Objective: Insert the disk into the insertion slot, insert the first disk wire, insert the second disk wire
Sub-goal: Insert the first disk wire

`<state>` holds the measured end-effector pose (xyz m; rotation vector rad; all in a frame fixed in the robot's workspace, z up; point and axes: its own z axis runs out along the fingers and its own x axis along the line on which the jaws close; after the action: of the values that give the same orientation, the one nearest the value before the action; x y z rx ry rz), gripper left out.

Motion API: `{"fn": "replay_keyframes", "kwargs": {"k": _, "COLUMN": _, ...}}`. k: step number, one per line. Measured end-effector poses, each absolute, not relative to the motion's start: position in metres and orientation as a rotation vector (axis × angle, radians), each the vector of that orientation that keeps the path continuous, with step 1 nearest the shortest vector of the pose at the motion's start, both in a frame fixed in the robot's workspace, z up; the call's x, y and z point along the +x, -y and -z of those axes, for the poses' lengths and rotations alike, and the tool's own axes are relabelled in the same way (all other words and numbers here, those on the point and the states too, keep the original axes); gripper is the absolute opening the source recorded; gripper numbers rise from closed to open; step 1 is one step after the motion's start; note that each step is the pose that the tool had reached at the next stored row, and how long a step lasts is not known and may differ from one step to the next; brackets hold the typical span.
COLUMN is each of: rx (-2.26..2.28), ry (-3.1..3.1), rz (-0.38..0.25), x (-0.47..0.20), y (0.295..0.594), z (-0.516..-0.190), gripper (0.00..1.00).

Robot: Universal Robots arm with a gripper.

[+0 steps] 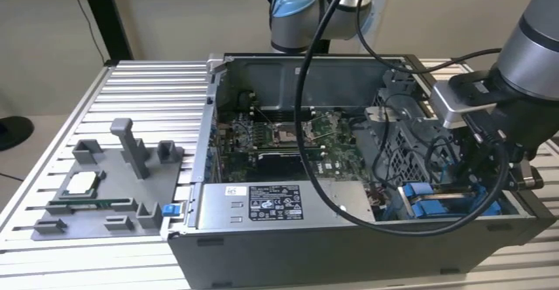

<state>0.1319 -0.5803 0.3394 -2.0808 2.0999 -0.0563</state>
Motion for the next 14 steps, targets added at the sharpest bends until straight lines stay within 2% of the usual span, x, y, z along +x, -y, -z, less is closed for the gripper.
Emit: {"fn": "replay_keyframes", "kwargs": {"k": 14, "rx": -2.070, "ry": -2.110, "rz": 0.057, "x": 0.1319, "y": 0.5803, "z": -0.3363, "gripper": 0.00}}
